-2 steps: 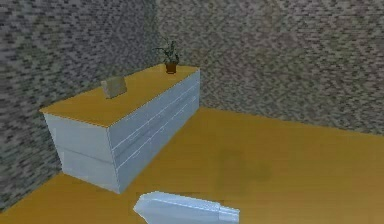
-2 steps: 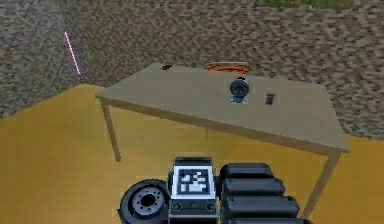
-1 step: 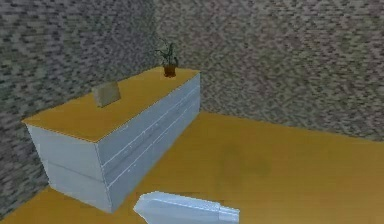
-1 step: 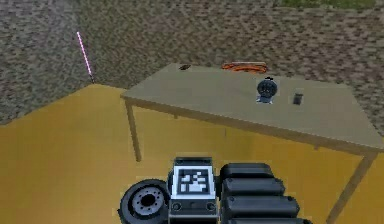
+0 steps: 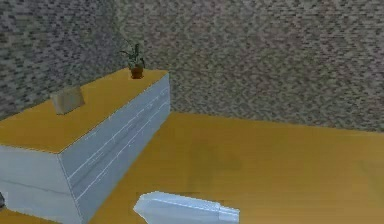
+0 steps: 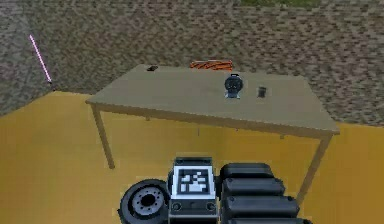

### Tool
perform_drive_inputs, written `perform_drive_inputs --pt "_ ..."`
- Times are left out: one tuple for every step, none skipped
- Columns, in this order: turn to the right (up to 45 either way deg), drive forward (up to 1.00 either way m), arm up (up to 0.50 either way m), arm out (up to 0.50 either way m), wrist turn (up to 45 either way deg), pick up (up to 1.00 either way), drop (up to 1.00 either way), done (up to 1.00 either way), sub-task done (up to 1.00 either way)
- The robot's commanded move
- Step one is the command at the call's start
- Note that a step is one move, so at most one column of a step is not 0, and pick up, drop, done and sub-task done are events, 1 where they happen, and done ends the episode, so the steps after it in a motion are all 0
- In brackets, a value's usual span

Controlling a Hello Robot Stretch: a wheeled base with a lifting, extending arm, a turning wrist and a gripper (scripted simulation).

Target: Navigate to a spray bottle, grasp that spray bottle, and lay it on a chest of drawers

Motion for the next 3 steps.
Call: perform_drive_inputs --pt "0.0 1.0 0.0 0.0 0.0 0.0 0.0 0.0 0.0" --pt "3.0 0.0 0.0 0.0 0.0 0.0 0.0 0.0 0.0" --pt "0.0 0.95 0.0 0.0 0.0 0.0 0.0 0.0 0.0"
